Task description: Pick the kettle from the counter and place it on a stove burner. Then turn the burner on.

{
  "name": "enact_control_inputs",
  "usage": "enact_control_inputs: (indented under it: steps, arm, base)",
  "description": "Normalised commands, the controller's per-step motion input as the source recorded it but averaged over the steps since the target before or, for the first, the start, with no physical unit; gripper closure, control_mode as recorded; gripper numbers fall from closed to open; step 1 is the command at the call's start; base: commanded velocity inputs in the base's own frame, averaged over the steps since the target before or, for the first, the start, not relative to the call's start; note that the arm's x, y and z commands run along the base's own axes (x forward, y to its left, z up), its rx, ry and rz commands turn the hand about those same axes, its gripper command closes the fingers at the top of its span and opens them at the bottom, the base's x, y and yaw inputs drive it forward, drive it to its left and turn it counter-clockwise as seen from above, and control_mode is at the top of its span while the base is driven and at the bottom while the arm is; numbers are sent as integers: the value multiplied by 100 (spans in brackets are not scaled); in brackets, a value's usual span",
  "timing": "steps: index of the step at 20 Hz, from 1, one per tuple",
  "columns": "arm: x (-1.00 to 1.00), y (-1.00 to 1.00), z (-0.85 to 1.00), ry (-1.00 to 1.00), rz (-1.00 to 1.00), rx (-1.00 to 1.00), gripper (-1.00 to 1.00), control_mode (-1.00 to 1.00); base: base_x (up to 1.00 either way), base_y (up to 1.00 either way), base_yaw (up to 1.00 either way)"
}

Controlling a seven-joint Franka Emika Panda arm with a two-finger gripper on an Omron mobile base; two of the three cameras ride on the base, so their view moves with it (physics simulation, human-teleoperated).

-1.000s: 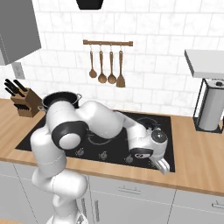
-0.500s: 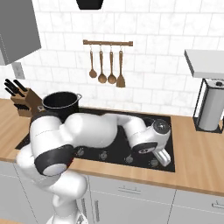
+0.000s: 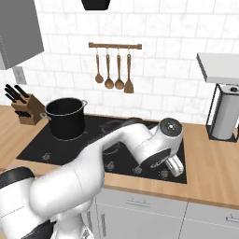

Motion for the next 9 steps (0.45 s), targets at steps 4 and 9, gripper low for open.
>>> enact_control_inputs:
  steps: [4,9]
  arm:
    - [-100,92,86,-17,0,0,-100,-100]
    - [-100,100,11,-35,0,-14,-100,-100]
  base:
    - [0,0,0]
    - [0,0,0]
